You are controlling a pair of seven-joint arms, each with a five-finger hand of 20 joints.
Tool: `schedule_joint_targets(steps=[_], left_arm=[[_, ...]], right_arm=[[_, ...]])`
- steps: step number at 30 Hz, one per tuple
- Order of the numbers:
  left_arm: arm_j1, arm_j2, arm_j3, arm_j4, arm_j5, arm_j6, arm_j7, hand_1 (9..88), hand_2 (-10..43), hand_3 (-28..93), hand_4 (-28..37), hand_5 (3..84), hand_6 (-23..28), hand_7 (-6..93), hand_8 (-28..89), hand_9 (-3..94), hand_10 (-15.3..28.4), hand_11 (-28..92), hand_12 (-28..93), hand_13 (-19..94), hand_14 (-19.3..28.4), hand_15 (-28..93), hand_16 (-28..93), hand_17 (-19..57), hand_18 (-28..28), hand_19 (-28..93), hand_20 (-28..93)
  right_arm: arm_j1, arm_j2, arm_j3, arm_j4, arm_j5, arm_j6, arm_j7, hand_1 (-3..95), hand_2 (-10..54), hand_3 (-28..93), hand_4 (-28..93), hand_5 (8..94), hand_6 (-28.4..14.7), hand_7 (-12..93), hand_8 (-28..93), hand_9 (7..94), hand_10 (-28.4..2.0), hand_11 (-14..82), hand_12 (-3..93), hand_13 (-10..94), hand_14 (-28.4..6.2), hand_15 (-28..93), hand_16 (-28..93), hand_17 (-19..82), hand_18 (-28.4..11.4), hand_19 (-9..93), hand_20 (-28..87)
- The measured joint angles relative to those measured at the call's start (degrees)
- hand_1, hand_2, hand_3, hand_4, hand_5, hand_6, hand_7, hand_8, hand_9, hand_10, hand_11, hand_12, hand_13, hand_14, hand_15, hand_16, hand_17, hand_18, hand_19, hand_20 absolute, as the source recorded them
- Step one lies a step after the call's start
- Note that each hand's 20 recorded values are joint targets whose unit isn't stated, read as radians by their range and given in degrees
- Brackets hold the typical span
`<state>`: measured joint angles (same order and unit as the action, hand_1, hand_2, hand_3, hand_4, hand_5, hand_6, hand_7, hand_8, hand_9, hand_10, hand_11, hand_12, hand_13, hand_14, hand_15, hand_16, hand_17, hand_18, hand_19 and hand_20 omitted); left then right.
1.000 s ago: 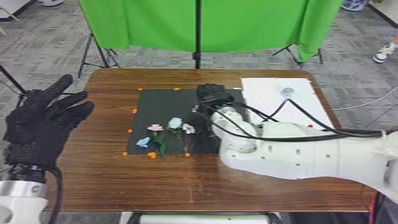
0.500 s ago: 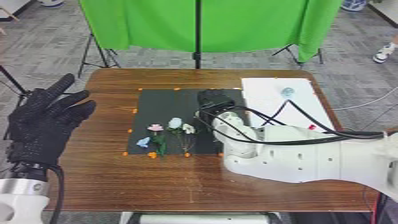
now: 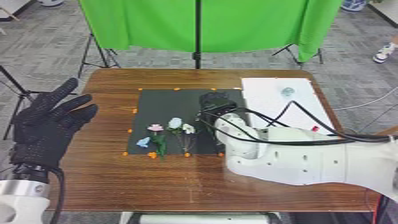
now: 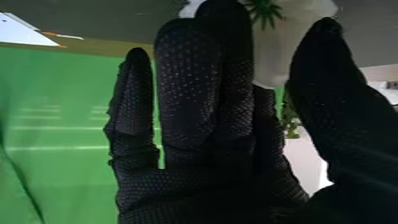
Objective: Arrange flowers
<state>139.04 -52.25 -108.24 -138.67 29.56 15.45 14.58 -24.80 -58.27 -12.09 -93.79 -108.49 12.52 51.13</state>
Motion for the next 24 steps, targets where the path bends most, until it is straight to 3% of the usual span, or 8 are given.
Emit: schedule_joint_targets(steps=[8,13,20,24], left_arm=[[0.94,-0.78,-0.63,-0.23,1.10,0.05,-1.41,20.0,7.6,75,-28.3,33.4,8.3,15.6,-10,33.6,22.8,29,13,26,28.4,62,-12,-6.5,26.0,57,35],[1.29,-0.94,-0.62,-0.32,1.15,0.06,-1.41,20.1,7.6,75,-28.3,33.4,8.4,15.3,-10,33.7,22.7,29,13,26,28.4,62,-12,-6.4,26.0,57,35],[2.13,-0.86,-0.57,-0.54,0.37,0.15,0.39,20.1,8.0,75,-28.3,33.3,8.2,15.3,-10,33.6,22.5,30,13,26,28.4,62,-12,-6.5,25.7,56,35],[2.54,-0.74,-0.51,-0.65,-0.33,0.21,1.58,20.0,8.2,75,-28.3,33.2,8.0,15.6,-10,33.6,22.2,30,13,26,28.4,62,-12,-6.3,25.7,57,35]], right_arm=[[-0.21,1.14,1.62,-2.41,0.09,-0.98,-0.60,36.7,-9.5,74,-28,64.0,1.1,15,-13,83.2,-9.5,28.9,17.2,77,-6.0,64,18,29,-20.1,84,17],[0.30,1.69,1.78,-3.69,-0.14,-1.07,-1.09,36.4,-9.5,73,-28,63.1,0.9,15,-13,82.7,-9.7,28.8,17.1,77,-6.1,64,18,29,-20.4,84,17],[3.01,3.46,1.78,-3.71,0.97,1.01,-1.60,31.7,-9.5,75,-28,53.3,-0.3,14,-12,62.2,-14.7,19.2,13.7,66,-10.4,62,14,25,-20.9,80,14],[5.74,5.78,1.65,-1.88,3.59,2.38,-1.86,29.8,-9.5,76,-28,48.4,-1.7,13,-12,54.6,-15.3,15.1,12.9,63,-11.0,63,12,25,-20.4,80,12]])
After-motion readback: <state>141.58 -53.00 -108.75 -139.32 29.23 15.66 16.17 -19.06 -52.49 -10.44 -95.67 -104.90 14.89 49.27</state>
